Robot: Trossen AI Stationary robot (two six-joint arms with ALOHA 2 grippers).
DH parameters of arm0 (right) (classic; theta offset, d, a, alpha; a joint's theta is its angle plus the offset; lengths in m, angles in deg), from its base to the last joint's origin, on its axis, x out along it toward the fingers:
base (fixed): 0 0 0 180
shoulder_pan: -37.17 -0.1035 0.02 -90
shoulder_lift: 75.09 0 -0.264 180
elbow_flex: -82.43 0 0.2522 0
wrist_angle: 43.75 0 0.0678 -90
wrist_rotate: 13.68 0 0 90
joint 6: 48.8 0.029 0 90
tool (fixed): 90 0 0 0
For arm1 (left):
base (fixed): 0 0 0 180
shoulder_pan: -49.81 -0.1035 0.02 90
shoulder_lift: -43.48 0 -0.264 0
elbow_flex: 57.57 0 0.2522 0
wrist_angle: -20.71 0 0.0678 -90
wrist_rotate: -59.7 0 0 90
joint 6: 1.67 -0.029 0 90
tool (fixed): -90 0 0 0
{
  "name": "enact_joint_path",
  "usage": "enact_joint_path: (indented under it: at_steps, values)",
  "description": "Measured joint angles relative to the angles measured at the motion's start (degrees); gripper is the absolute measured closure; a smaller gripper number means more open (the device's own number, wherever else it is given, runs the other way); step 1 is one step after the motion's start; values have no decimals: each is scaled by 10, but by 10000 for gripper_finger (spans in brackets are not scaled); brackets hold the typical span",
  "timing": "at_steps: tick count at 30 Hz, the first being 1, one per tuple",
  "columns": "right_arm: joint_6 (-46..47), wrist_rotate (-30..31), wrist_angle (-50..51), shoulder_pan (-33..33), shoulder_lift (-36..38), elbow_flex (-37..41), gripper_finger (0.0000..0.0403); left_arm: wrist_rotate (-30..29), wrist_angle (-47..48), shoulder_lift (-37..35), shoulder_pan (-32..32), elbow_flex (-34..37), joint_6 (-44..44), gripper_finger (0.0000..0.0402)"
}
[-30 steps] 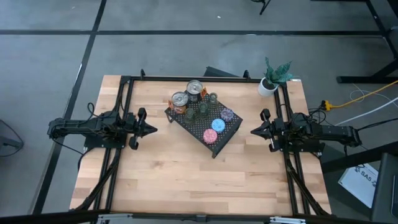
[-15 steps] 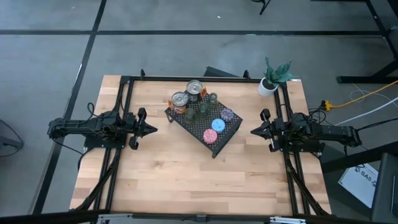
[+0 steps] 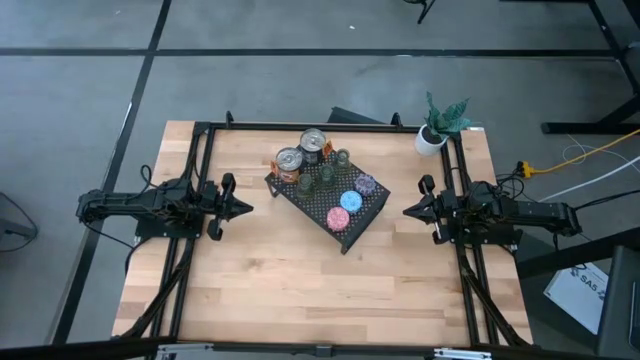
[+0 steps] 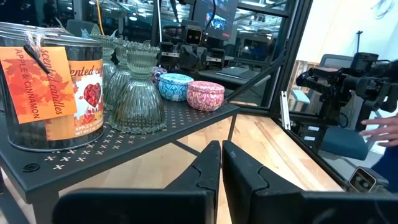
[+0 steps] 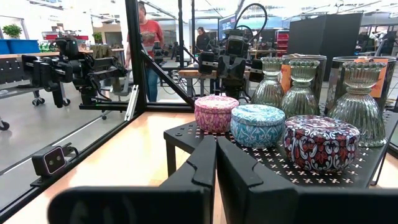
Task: Pick & Place candle stick holders
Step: Return to Home Position
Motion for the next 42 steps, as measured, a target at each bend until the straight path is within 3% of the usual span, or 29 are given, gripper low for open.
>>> enact_joint_path:
  at_steps: [13,20,29,42]
  values:
    - [-2,-1,0,-16,0,0,387,0,0,0,0,0,0,395]
    - [-56,3,0,-16,0,0,387,0,0,0,0,0,0,395]
    - [-38,91,15,-16,0,0,387,0,0,0,0,0,0,389]
    - [-71,92,16,-16,0,0,387,0,0,0,0,0,0,392]
